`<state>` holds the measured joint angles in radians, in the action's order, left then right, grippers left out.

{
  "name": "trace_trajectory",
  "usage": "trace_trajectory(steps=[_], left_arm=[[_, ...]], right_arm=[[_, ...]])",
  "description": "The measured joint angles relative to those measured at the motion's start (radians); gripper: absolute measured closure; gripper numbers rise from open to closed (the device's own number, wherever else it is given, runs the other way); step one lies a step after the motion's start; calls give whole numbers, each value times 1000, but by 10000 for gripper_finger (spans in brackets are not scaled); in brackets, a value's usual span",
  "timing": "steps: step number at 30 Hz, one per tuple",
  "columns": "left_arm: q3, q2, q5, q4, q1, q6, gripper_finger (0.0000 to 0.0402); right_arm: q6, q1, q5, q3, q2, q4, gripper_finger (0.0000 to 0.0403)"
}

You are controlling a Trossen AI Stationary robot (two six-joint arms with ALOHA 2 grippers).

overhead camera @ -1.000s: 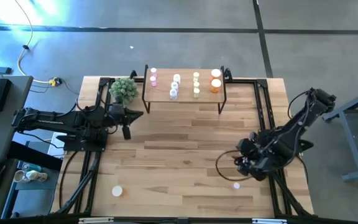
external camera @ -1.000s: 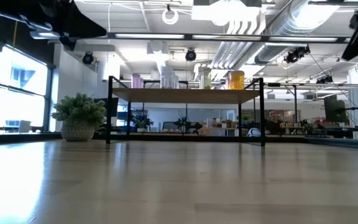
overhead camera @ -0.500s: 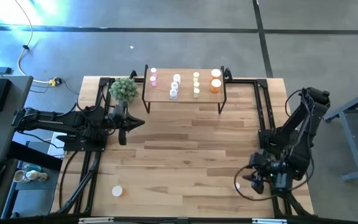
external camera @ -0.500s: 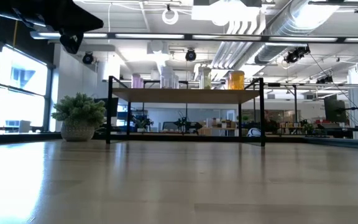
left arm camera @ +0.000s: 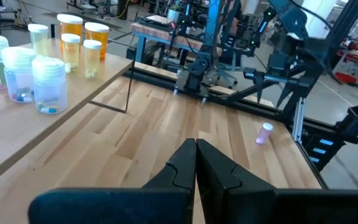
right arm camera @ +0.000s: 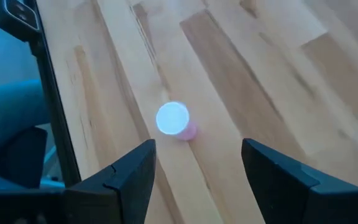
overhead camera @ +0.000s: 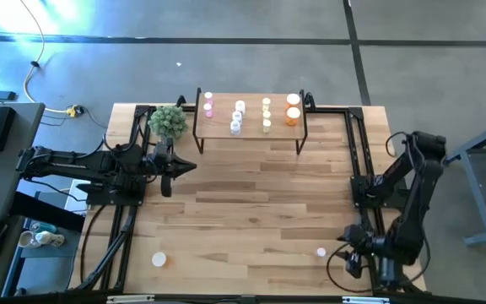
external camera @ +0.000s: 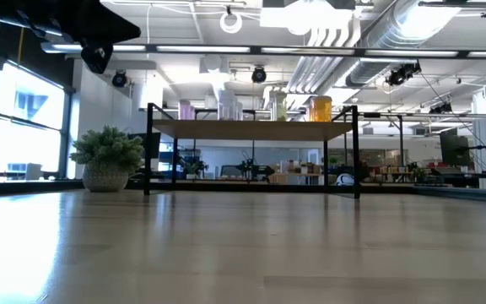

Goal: Pick and place medicine bottles onto shelf by color
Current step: Put the pink pill bottle on the shelf aligned with the other pink pill bottles

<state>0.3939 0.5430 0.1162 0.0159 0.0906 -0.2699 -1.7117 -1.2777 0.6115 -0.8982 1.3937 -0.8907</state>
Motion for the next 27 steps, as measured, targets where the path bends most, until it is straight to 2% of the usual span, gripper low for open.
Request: trace_trajectory(steps=[5,13,21,27], left_arm=[[0,0,0,0,0,0,401],[0,0,1,-21,0,1,401],[0,0,3,-21,0,0,401],[0,0,3,-21,0,0,401]], right_arm=[[-63,-19,11,0,113,89,174],[-73,-17,64,0,248,164,174],[-88,-16,130,0,368,270,174],[-105,-16,219,0,443,316,174]])
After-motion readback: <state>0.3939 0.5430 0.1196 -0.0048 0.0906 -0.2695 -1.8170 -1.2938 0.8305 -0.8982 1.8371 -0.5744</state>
